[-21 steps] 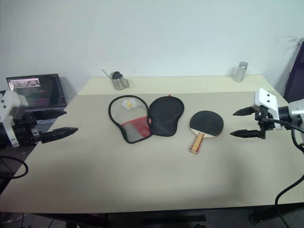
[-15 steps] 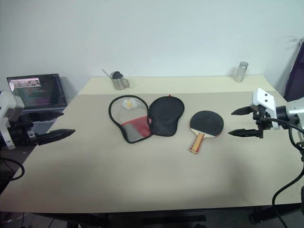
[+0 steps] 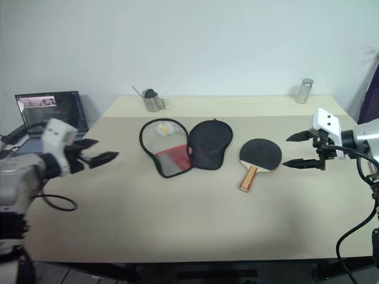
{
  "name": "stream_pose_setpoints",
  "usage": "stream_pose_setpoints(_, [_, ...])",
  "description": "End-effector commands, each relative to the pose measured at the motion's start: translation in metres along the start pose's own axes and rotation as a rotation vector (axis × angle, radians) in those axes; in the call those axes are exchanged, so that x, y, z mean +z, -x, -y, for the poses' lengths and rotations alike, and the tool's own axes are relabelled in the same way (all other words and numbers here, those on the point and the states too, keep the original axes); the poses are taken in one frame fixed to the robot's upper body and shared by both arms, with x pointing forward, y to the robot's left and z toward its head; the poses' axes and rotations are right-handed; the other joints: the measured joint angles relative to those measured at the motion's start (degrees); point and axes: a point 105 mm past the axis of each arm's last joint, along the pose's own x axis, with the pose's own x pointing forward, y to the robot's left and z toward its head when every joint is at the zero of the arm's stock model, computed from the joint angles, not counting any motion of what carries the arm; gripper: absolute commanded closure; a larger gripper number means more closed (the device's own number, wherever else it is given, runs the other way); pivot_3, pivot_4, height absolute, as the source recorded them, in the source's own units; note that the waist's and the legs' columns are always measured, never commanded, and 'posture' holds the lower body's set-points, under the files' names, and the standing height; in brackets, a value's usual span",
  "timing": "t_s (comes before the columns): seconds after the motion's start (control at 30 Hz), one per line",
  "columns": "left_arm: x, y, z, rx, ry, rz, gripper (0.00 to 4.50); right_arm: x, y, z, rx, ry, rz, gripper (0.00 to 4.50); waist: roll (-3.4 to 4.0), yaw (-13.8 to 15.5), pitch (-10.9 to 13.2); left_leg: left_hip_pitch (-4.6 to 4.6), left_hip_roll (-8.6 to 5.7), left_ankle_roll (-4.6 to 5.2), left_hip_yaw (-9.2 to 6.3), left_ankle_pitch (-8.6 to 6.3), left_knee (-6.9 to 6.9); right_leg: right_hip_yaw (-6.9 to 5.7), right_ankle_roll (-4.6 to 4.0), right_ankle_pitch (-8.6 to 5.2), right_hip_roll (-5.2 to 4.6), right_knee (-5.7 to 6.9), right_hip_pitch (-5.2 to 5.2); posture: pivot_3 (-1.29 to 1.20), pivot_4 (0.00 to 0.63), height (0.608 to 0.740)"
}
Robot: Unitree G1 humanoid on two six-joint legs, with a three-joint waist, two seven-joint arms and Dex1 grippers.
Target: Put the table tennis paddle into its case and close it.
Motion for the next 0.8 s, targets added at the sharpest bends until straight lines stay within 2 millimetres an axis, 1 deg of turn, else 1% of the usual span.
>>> stream_pose_setpoints(0.03, [0.009, -0.017, -0.003, 0.082, 0.07, -0.011, 0.0, 0.013, 0.014, 0.0, -0.041, 0.042, 0.027, 0.02, -0.04, -0.01, -0.02, -0.15, -0.01, -0.01, -0.01, 0.0, 0.07, -0.01, 0.0, 0.0, -0.01, 0.03, -0.14, 0.0, 0.15, 0.74])
stream_pose_setpoints(0.07, [0.004, -0.025, 0.002, 0.082, 0.089, -0.033, 0.0, 0.013, 0.016, 0.0, -0.049, 0.039, 0.026, 0.02, -0.04, -0.06, -0.02, -0.39, -0.02, -0.01, 0.0, 0.01, 0.19, 0.01, 0.0, 0.0, -0.02, 0.13, -0.39, 0.0, 0.15, 0.74])
stream_pose_setpoints(0.13, [-0.003, -0.036, 0.009, 0.09, 0.124, -0.062, 0.0, 0.01, 0.016, 0.0, -0.066, 0.032, 0.015, 0.02, -0.04, -0.17, -0.02, -0.58, -0.07, -0.01, 0.06, 0.01, 0.3, 0.04, 0.0, 0.0, -0.05, 0.25, -0.63, 0.0, 0.15, 0.74])
stream_pose_setpoints(0.27, [-0.014, -0.051, 0.023, 0.087, 0.183, -0.101, 0.0, 0.01, 0.018, -0.006, -0.071, 0.026, 0.011, 0.02, -0.05, -0.44, -0.02, -0.6, -0.06, -0.01, 0.07, 0.0, 0.42, 0.06, 0.0, 0.0, -0.04, 0.32, -0.66, 0.0, 0.15, 0.74])
stream_pose_setpoints(0.5, [-0.036, -0.07, 0.038, 0.132, 0.277, -0.177, 0.0, 0.012, 0.019, -0.008, -0.091, 0.014, 0.007, 0.02, -0.11, -0.09, 0.0, -0.59, -0.09, -0.03, 0.08, 0.01, 0.87, 0.1, 0.0, 0.01, -0.06, 0.82, -0.63, 0.0, 0.15, 0.74])
stream_pose_setpoints(0.57, [-0.04, -0.076, 0.046, 0.119, 0.298, -0.185, 0.0, 0.012, 0.02, -0.008, -0.095, 0.013, 0.009, 0.02, -0.12, 0.03, 0.0, -0.57, -0.09, -0.06, 0.08, 0.03, 0.89, 0.1, 0.0, 0.01, -0.07, 0.92, -0.63, 0.0, 0.15, 0.74])
stream_pose_setpoints(0.67, [-0.044, -0.087, 0.063, 0.087, 0.341, -0.196, 0.0, 0.013, 0.02, -0.007, -0.101, 0.012, 0.009, 0.02, -0.12, 0.41, -0.01, -0.54, -0.1, -0.08, 0.1, 0.04, 0.9, 0.11, 0.0, 0.01, -0.08, 0.98, -0.64, 0.0, 0.15, 0.74])
stream_pose_setpoints(0.8, [-0.048, -0.098, 0.077, 0.071, 0.393, -0.203, 0.0, 0.014, 0.02, -0.006, -0.106, 0.013, 0.009, 0.02, -0.13, 1.35, -0.02, -0.49, -0.11, -0.09, 0.11, 0.05, 0.92, 0.12, 0.0, 0.01, -0.09, 1.02, -0.6, 0.0, 0.15, 0.74])
